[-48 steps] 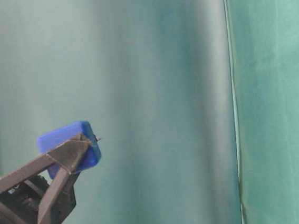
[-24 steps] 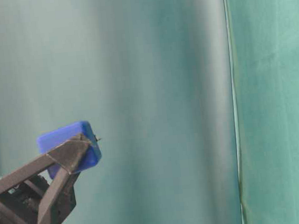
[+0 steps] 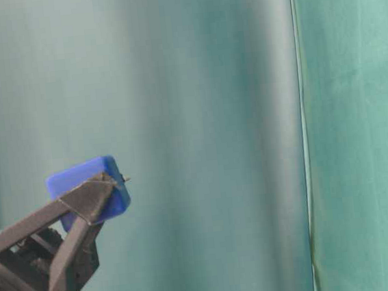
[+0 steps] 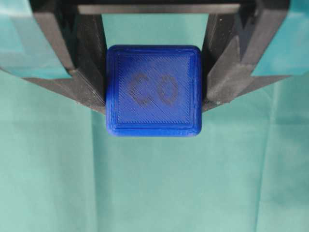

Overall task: Handover the blue block to the right arm after grasping it with the left arm, then place it in the designated position.
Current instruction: 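Lift the cube with the left gripper and rotate it toward the right arm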

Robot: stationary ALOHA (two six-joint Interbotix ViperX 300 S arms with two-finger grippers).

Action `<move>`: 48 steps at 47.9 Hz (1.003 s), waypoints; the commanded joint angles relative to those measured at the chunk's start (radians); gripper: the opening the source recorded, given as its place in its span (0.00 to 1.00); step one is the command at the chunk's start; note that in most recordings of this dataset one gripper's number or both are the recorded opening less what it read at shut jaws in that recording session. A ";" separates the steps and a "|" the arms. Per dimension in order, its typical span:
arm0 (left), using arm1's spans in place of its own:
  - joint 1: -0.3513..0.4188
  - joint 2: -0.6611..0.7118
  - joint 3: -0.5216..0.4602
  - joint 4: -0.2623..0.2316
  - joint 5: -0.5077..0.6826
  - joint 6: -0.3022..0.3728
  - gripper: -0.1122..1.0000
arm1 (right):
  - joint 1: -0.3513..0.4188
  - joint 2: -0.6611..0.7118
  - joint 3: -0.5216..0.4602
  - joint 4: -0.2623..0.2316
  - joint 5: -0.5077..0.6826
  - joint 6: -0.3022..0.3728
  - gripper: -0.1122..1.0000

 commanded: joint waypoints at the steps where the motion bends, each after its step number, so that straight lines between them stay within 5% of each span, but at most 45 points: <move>1: 0.000 -0.052 0.018 0.003 -0.066 0.000 0.52 | -0.002 0.002 -0.025 -0.008 -0.005 -0.002 0.94; 24: 0.000 -0.198 0.301 -0.009 -0.534 -0.018 0.52 | -0.002 0.000 -0.038 -0.089 -0.008 -0.002 0.94; 48: 0.000 -0.195 0.318 -0.009 -0.557 -0.040 0.52 | 0.000 0.005 -0.041 -0.094 -0.005 -0.002 0.94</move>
